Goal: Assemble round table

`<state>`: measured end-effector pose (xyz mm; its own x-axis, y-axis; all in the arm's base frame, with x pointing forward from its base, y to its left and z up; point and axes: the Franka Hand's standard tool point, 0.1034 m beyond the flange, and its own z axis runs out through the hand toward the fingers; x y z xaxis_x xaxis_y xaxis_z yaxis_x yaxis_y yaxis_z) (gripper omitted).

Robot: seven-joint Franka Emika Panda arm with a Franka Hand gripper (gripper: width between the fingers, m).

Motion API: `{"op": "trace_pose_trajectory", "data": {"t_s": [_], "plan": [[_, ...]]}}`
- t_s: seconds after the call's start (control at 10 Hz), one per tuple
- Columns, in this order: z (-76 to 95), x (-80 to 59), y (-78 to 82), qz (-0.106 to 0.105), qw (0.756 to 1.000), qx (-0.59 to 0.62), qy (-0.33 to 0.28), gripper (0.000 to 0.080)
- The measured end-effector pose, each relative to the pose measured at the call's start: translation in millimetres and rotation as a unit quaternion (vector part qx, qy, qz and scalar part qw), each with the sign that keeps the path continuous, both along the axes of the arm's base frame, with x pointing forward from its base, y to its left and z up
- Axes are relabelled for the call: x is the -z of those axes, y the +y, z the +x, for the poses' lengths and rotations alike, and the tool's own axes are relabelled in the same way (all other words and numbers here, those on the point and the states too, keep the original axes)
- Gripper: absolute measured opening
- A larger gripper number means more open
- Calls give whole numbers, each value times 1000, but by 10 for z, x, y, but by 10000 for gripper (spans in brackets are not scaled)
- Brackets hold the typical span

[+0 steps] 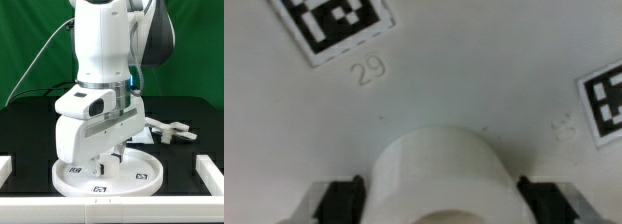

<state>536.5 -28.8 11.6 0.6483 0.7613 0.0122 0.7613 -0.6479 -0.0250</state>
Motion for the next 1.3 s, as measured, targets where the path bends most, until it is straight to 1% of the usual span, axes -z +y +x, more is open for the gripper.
{"op": "trace_pose_trajectory", "data": {"t_s": [0.2,0.3,0.4,0.5,0.7,0.8,1.2,1.3], "plan": [[7,2,27,0,1000,3,-1,406],[63,2,179,3,1000,22,-5,406],[166,0,339,6,999,29,-11,406],[254,1,448,7,999,34,-16,406],[279,1,593,8,999,50,-13,406],[279,1,626,8,999,51,-12,406],[277,4,628,8,999,51,-12,406],[280,-3,620,8,999,51,-13,594]]}}
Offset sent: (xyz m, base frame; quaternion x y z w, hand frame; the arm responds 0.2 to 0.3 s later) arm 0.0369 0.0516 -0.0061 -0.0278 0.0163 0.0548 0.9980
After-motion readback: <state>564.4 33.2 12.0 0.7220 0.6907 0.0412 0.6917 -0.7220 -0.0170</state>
